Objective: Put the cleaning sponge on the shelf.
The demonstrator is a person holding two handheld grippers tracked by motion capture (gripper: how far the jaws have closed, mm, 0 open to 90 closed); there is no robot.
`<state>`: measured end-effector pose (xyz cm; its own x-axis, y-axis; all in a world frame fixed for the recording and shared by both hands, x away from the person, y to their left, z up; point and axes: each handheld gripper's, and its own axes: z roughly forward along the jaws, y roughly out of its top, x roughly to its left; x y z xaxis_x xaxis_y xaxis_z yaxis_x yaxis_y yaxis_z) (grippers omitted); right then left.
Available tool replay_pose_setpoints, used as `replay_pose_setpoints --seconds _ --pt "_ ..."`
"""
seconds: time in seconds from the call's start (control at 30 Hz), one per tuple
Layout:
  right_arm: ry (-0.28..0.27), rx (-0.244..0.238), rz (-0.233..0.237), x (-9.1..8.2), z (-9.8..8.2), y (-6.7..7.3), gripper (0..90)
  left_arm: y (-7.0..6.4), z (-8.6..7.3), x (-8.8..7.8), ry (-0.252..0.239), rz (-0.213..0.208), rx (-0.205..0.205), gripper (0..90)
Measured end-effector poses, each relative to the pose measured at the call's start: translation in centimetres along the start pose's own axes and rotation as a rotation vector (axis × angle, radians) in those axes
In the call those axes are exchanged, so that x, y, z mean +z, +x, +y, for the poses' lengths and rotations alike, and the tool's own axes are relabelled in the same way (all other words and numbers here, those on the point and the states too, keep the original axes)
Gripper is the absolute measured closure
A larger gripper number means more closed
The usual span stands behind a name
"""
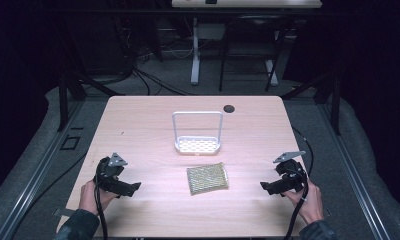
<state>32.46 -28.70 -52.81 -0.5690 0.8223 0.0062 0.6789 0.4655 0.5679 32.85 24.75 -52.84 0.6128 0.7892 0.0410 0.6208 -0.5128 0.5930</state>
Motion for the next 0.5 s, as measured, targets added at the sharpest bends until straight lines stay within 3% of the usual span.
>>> replay_pose_setpoints --seconds 0.17,0.5 --pt "0.002 -0.003 -0.001 -0.1 0.1 0.0 3.6 -0.4 0.3 0.0 -0.009 -0.016 0.009 0.1" --pt "0.003 -0.019 0.013 -0.1 0.5 0.4 5.1 -2.6 2.2 1.2 0.005 -0.077 0.083 0.0"
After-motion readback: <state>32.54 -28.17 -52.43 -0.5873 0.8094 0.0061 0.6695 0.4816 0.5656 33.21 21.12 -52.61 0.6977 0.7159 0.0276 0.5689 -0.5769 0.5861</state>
